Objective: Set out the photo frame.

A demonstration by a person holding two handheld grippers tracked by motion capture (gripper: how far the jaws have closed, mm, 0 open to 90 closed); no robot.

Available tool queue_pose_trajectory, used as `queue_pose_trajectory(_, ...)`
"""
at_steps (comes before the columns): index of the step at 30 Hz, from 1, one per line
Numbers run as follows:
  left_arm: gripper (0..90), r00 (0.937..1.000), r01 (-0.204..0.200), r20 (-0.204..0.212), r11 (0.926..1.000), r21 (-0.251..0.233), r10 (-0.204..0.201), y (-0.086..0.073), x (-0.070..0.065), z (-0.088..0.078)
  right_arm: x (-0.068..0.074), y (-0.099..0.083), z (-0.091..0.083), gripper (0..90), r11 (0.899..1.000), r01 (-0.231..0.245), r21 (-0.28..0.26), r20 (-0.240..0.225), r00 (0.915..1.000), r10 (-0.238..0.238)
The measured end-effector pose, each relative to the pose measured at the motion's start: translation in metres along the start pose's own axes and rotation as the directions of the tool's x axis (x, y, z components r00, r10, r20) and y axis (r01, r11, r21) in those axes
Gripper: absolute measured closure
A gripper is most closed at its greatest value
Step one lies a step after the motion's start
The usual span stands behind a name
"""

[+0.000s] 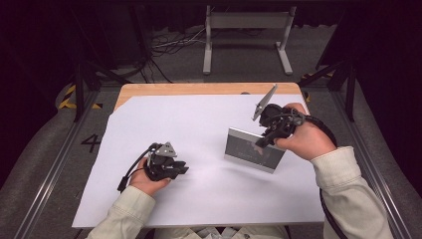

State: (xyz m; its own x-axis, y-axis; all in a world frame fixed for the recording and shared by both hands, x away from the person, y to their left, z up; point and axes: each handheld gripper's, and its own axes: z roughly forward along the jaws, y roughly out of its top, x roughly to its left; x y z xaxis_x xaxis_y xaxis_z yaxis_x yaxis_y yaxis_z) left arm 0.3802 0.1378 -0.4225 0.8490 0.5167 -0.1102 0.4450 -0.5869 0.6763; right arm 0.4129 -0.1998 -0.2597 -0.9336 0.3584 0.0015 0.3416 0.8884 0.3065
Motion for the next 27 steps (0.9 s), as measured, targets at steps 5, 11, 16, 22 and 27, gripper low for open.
queue_pose_trajectory(5, 73.8, 0.9998, 0.013, -0.013, 0.9999, -0.002, -0.013, -0.006, 0.001, -0.005, -0.003, 0.007, 0.002, 83.9, 1.000, 0.025, -0.005, -0.019, 0.9995, -0.025)
queue_pose_trajectory(11, 73.8, 0.9992, 0.029, -0.029, 0.9996, -0.004, -0.029, -0.012, 0.002, -0.010, -0.006, 0.017, 0.006, 83.9, 0.997, 0.073, -0.009, -0.042, 0.9964, -0.073)
queue_pose_trajectory(16, 73.8, 0.9986, 0.041, -0.035, 0.9992, -0.003, -0.041, -0.016, 0.003, -0.013, -0.007, 0.024, 0.008, 83.9, 0.993, 0.116, -0.014, -0.046, 0.9921, -0.117)
queue_pose_trajectory(22, 73.8, 0.9982, 0.046, -0.036, 0.9989, -0.009, -0.047, -0.017, 0.003, -0.014, -0.007, 0.034, 0.013, 83.9, 0.985, 0.171, -0.012, -0.057, 0.9835, -0.172)
queue_pose_trajectory(27, 73.8, 0.9985, 0.044, -0.034, 0.9990, -0.006, -0.044, -0.017, 0.004, -0.014, -0.006, 0.040, 0.016, 83.9, 0.975, 0.221, -0.003, -0.059, 0.9735, -0.221)
